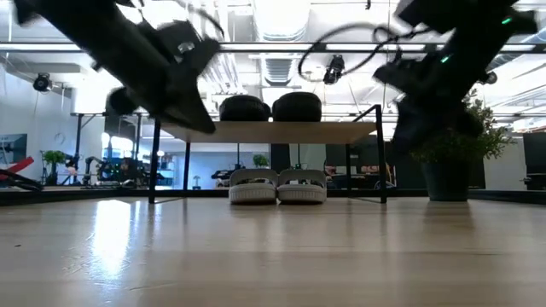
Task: Pick and place slides into the shelf
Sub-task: Return to Home Position
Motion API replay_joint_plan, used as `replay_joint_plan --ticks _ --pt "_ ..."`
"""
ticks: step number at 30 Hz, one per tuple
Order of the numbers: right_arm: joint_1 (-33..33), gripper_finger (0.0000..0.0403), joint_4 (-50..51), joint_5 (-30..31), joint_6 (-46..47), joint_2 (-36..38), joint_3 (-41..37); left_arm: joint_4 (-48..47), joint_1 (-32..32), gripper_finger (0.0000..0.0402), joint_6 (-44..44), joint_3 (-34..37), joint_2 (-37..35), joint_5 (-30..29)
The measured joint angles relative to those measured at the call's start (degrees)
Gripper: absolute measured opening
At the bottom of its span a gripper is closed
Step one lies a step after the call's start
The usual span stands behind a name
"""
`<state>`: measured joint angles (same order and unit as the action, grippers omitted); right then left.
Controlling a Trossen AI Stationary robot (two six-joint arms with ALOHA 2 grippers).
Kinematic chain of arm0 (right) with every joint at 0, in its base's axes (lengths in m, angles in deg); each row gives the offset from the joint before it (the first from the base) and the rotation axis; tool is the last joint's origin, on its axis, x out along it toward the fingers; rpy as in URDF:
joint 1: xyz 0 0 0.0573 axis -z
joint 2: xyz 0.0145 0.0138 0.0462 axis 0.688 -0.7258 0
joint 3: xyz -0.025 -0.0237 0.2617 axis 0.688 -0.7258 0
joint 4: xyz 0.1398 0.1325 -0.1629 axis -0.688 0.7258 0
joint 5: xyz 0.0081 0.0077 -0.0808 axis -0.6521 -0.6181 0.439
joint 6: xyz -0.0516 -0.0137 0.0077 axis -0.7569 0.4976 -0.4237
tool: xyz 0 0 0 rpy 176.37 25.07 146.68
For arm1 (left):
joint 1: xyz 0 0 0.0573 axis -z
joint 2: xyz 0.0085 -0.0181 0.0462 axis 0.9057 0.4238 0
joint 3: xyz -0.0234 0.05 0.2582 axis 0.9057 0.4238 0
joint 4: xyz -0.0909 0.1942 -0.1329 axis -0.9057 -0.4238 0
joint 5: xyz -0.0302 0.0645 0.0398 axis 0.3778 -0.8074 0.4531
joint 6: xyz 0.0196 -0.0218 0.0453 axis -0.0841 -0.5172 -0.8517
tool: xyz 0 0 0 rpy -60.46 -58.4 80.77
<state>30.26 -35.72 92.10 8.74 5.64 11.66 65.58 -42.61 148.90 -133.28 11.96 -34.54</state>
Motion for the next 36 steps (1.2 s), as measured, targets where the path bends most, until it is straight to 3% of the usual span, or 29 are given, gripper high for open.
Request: replay_joint_plan --ticks 4,10,17,21,24,27,29,32,34,36 --pt "2.44 0.0009 -3.51 -4.68 -4.38 -1.44 2.27 -1.1 5.06 0.0 0.13 0.03 -1.85 -1.99" --pt "3.29 0.0009 -2.4 -0.69 -3.3 -3.89 5.34 -3.63 8.76 0.0 5.93 0.11 -3.75 -4.86" --pt "3.54 0.0009 -4.08 -3.79 -1.02 -12.38 6.3 -7.41 12.65 0.0 6.12 0.15 -4.82 -6.69" --pt "0.96 0.0009 -4.09 -3.56 1.0 -13.37 10.65 -7.78 14.64 0.0 8.25 0.13 -5.92 -6.66" --pt "-1.04 0.0009 -4.23 -3.43 -4.57 -11.49 15.47 -7.65 14.72 0.0 9.26 0.13 -9.43 -7.16" --pt "-2.19 0.0009 -4.58 -6.14 -14.35 -9.22 20.9 -5.06 13.58 0.0 0.12 0.47 -14.06 -6.38" --pt "-1.81 0.0009 -4.55 -13.08 -19.23 -8.17 23.53 2.74 11.39 0.0 -11.58 1.91 -17.24 -1.37" --pt "-0.01 0.0009 -4.83 -26.01 -22.89 -8.05 25.82 26.29 5.37 0.0 -31.89 7.81 -21.04 16.15" --pt "0.76 0.0009 -6.57 -28.72 -24.93 -8.39 26.12 43.41 0.41 0.0 -38.9 12.33 -22.05 28.8" --pt "1.66 0.0009 -8.85 -28.74 -26.12 -8.29 26.03 53.81 -4.41 0.0 -39.88 16.07 -23.13 33.39"
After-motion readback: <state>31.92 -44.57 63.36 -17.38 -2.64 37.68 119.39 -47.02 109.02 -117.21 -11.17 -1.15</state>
